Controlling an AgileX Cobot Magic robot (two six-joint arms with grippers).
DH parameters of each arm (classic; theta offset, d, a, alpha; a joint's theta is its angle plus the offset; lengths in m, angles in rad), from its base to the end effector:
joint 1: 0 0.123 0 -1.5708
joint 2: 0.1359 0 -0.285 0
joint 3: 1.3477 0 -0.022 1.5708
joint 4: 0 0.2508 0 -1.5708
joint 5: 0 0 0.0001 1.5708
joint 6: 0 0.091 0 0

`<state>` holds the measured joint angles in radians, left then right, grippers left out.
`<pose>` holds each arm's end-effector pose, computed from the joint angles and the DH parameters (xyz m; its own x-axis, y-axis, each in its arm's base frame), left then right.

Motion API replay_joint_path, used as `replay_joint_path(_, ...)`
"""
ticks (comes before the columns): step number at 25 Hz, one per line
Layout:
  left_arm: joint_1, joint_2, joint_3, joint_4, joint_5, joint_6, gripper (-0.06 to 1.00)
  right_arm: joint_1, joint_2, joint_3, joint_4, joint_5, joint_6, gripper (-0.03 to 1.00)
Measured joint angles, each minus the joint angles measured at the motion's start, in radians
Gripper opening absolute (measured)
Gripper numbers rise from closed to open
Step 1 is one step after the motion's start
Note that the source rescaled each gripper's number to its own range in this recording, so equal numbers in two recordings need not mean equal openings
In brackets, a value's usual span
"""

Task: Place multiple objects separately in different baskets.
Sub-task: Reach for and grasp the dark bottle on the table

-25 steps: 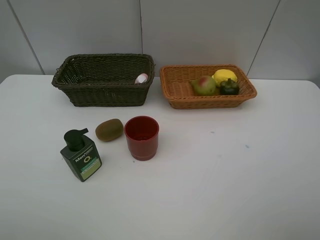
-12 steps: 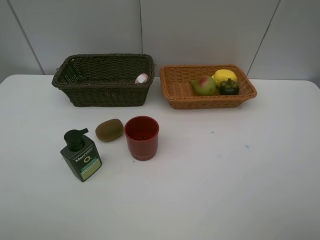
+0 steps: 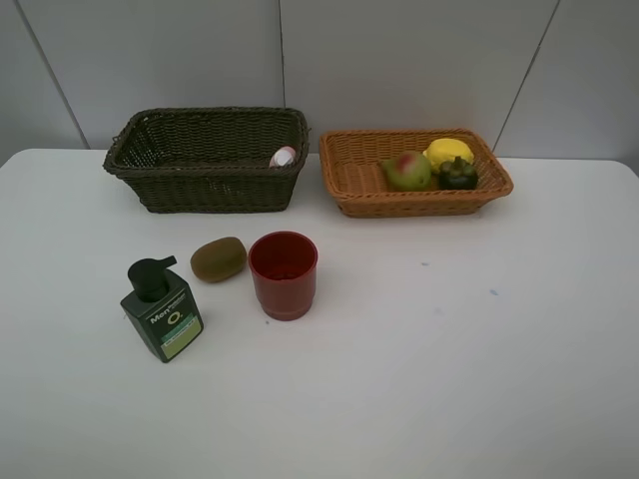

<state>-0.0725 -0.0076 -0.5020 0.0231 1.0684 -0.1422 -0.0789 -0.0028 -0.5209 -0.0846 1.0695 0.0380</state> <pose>-0.0064 0.0023 0.2772 -0.4563 -0.0979 -0.8845 -0.0052 0.9942 -0.1073 -0.0088 -0.0061 0.2826 -0.4404 0.0321 -0.8972 0.1437 0.9890 -0.0352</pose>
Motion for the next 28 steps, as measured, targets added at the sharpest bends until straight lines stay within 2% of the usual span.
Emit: replay_joint_path(28,0.000,0.000,0.000,0.000,0.000,0.000,1.00,0.000,0.000,0.000,0.000,0.000,0.000,0.93)
